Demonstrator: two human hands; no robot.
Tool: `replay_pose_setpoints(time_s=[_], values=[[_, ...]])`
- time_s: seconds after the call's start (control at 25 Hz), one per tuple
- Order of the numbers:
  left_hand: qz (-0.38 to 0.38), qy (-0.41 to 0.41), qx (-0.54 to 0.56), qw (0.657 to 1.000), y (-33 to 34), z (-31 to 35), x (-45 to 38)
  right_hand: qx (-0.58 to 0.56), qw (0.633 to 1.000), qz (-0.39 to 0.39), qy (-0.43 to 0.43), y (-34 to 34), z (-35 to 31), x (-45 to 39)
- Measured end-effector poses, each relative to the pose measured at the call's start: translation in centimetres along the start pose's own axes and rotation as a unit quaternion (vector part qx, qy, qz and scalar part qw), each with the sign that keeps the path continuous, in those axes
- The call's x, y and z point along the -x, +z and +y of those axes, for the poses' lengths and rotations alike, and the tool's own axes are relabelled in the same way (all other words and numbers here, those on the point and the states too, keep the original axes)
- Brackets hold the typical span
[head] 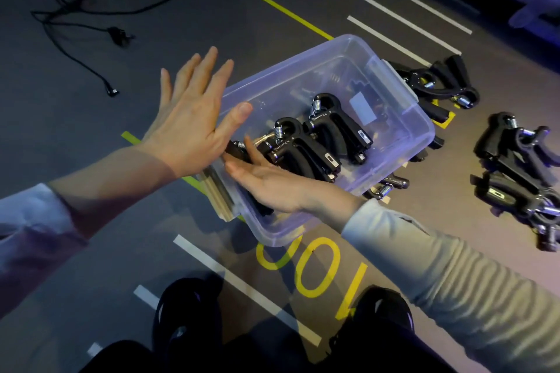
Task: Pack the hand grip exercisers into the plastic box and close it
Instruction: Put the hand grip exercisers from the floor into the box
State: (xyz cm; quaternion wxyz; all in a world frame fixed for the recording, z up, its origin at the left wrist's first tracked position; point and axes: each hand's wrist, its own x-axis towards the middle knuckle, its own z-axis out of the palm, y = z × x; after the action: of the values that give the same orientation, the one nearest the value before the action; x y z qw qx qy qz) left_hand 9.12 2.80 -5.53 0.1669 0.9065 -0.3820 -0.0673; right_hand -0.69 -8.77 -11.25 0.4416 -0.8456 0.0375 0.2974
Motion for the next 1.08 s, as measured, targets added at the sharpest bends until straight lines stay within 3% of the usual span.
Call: replay_pose_setpoints(time_s=[0.16,0.32,0.56,0.8,1.0,1.08], values=[[-0.014,0.014,-0.019,1.000,0.3,0.0,0.1,-0.020,0.999,-0.008,-0.028,0.9,0.2,0.8],[-0.023,0.012,-0.024,0.999,0.4,0.1,0.2,-0.097,0.993,0.046,0.046,-0.1,0.1,0.5],[-0.023,0.016,-0.030,0.999,0.6,0.2,0.1,-0.224,0.972,0.030,0.064,-0.1,0.0,0.8],[-0.022,0.011,-0.024,0.999,0.5,0.1,0.2,-0.147,0.983,0.055,0.097,0.5,-3.2,2.4],[-0.010,-0.015,0.026,1.000,-0.4,-0.3,-0.1,-0.171,0.978,0.103,0.056,-0.1,-5.8,4.5],[0.004,-0.028,0.052,0.998,-0.8,-0.3,-0.5,-0.117,0.984,0.120,0.056,-0.1,-6.0,4.4]])
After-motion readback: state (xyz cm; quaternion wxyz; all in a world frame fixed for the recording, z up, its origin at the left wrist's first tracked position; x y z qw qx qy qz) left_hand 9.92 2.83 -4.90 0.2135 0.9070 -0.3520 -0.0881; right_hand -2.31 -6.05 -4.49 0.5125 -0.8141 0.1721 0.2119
